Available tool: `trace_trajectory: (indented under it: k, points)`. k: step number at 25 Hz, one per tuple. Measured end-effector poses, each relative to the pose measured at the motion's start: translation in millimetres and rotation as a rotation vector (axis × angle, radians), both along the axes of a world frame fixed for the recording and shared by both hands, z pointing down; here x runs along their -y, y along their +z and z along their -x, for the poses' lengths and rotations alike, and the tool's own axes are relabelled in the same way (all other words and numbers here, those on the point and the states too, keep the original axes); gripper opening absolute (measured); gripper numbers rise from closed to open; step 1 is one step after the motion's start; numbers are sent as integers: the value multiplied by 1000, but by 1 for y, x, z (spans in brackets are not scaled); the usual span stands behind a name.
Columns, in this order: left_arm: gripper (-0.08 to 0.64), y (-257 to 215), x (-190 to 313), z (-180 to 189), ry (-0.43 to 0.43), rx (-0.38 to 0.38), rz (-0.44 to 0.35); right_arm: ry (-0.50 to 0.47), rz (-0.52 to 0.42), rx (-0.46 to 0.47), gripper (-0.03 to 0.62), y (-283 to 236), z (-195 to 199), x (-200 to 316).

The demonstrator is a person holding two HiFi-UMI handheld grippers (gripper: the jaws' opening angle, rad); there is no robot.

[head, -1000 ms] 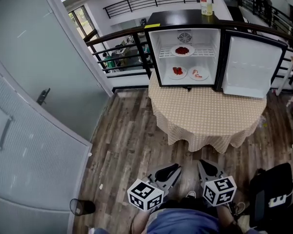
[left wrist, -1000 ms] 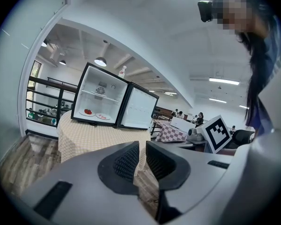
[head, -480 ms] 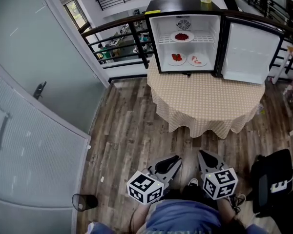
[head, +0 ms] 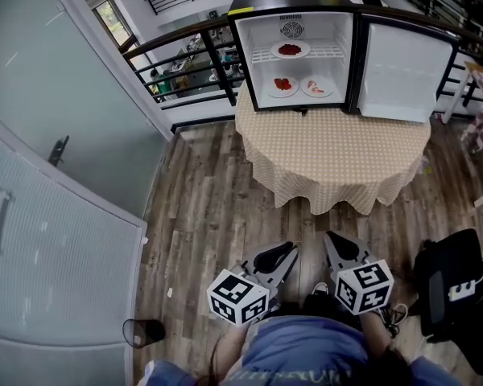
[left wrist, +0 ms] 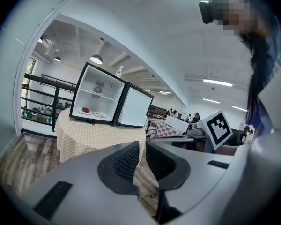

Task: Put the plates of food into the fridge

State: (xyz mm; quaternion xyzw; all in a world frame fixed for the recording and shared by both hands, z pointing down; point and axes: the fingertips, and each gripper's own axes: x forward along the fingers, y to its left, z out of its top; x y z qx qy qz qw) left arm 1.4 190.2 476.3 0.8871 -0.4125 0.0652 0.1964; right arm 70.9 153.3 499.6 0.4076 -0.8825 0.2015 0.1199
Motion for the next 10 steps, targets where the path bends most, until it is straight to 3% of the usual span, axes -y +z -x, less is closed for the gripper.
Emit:
trace_trajectory:
  k: [10]
  points:
    - [57, 3, 18, 7, -26, -2, 2, 25, -8, 0, 15, 0, -9, 28]
